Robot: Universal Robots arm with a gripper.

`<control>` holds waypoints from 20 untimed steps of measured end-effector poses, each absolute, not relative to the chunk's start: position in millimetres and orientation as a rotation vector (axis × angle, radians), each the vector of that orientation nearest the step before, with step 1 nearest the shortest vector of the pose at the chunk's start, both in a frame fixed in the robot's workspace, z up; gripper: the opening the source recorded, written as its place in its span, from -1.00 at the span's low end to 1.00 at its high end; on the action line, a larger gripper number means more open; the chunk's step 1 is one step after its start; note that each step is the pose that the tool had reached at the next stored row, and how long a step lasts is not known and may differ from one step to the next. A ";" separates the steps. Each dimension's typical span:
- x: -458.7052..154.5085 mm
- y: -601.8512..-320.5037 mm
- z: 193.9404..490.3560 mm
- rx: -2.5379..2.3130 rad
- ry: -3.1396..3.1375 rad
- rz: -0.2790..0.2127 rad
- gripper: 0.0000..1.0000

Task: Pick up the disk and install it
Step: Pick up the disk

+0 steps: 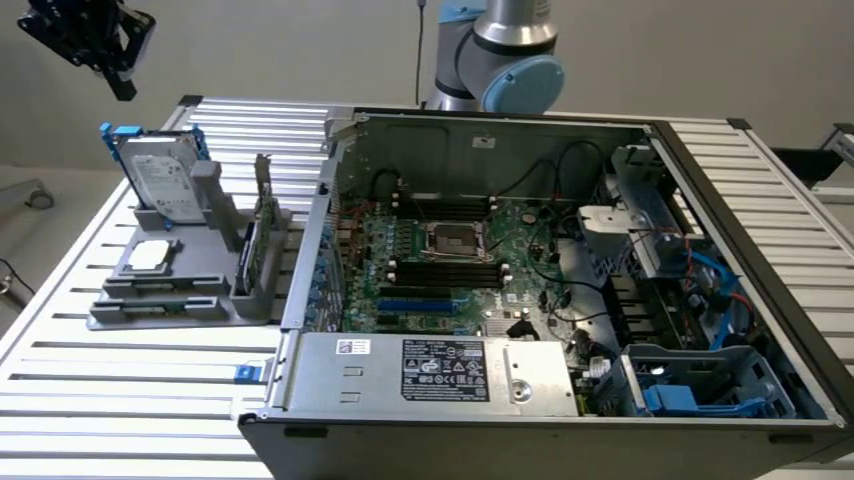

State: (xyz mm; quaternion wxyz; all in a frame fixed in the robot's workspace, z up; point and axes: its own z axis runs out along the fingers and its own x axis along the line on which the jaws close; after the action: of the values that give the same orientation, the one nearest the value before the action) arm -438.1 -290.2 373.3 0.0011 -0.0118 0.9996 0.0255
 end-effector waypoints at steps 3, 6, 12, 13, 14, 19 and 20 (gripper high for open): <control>-438.1 -290.2 372.2 -0.121 3.138 0.080 -0.79; -438.1 -290.3 371.1 -0.208 3.134 0.080 -0.79; -438.1 -290.2 369.1 -0.379 3.121 0.080 -0.79; -438.1 -290.2 368.7 -0.407 3.118 0.080 -0.79; -438.1 -290.2 368.4 -0.436 3.115 0.080 -0.79; -438.1 -290.3 366.9 -0.578 3.094 0.080 -0.79; -438.1 -290.3 366.6 -0.605 3.089 0.080 -0.79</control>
State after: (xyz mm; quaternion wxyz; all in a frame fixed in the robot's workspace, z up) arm -438.1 -290.3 366.6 -0.0036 -0.1923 0.9810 0.0253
